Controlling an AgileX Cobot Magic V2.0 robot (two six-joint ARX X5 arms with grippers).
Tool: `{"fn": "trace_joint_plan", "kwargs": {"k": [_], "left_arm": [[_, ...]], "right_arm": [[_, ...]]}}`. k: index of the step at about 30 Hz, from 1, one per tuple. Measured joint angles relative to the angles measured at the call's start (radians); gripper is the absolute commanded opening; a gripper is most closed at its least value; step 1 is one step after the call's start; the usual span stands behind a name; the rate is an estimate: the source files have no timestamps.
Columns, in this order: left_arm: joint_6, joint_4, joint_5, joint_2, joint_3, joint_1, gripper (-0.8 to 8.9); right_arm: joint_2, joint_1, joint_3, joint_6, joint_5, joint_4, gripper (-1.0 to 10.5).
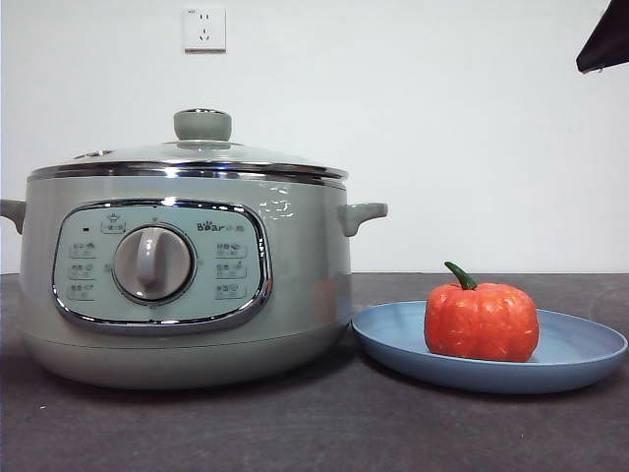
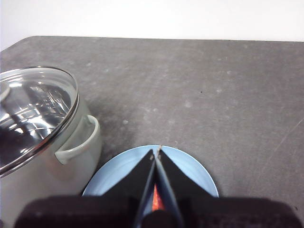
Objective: Take the pumpkin out from the steamer,put the pumpkin in the blue plate,close the lid
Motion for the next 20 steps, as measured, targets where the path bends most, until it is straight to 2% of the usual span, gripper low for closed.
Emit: {"fn": "trace_joint_plan", "kwargs": {"k": [5, 9, 15, 20], "left_arm": [[0.005, -0.045, 0.006, -0.063, -0.001, 0.027, -0.03], [0.008, -0.078, 0.037, -0.187, -0.011, 0.154, -0.03], [0.007, 0.071, 0.066, -0.314, -0.175, 0.389, -0.03], [0.007, 0.247, 0.107, -0.366, -0.388, 0.480, -0.03]], "right_arm": [[0.000, 0.000, 0.000, 0.000, 0.000, -0.009, 0.0], [0.000, 0.000, 0.000, 0.000, 0.000, -0.029, 0.0], [0.000, 0.000, 0.000, 0.000, 0.000, -0.037, 0.0], [0.000, 0.000, 0.000, 0.000, 0.000, -0.045, 0.0]]}}
